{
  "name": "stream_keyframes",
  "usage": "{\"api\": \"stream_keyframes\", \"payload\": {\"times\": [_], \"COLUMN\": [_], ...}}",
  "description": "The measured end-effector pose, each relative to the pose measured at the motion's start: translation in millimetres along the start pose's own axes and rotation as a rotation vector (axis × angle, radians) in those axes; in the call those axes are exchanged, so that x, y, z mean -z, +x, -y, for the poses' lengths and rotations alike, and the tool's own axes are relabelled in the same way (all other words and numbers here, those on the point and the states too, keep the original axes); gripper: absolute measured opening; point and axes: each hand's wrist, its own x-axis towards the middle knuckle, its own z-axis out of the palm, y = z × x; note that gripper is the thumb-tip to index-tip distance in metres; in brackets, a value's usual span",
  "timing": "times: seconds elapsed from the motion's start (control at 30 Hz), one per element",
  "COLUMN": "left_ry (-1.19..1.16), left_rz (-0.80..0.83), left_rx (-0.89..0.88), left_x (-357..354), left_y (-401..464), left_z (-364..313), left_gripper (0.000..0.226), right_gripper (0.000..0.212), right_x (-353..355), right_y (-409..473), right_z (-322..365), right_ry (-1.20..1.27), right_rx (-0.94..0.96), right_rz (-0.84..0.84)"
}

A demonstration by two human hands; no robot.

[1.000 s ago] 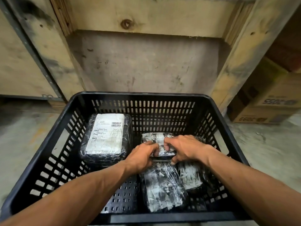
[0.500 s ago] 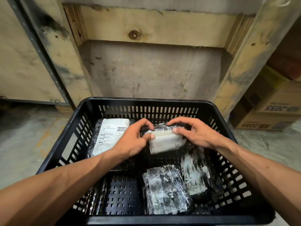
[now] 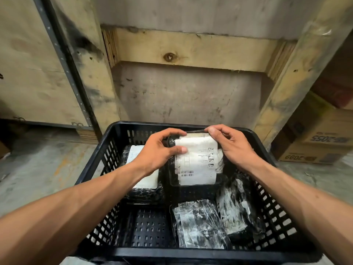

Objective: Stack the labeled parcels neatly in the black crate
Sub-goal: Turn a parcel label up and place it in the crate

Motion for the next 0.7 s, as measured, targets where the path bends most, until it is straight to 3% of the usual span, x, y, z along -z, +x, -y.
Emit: {"api": "stream_keyframes", "payload": {"times": [0.1, 0.23, 0.43, 0.57, 0.7], "left_ry": [-0.067, -0.239, -0.406, -0.483, -0.191], "left_rz": [-0.096, -0.246, -0.383, -0.297, -0.158], "left_rx": [0.006, 0.047, 0.092, 0.096, 0.007], "left_x": [3.5, 9.7, 3.7, -7.3, 9.2], "left_y": [-2.8, -4.4, 0.6, -8.6, -11.9], "left_z": [-0.5, -6.7, -34.8, -38.9, -40.2], "left_gripper": [0.036, 0.036, 0.023, 0.022, 0.043], "right_gripper": [0.024, 0.05, 0.072, 0.066, 0.063], "right_x": [-4.8, -8.2, -34.0, -41.2, -27.8], "right_y": [-6.8, -18.1, -33.7, -23.3, -14.2], "right_z": [5.7, 11.4, 12.4, 27.7, 37.2], "right_ry": [0.007, 0.023, -0.118, -0.063, -0.054], "right_rx": [-0.021, -0.049, 0.007, 0.08, 0.109], "right_rz": [-0.009, 0.066, -0.07, -0.221, -0.167]}}
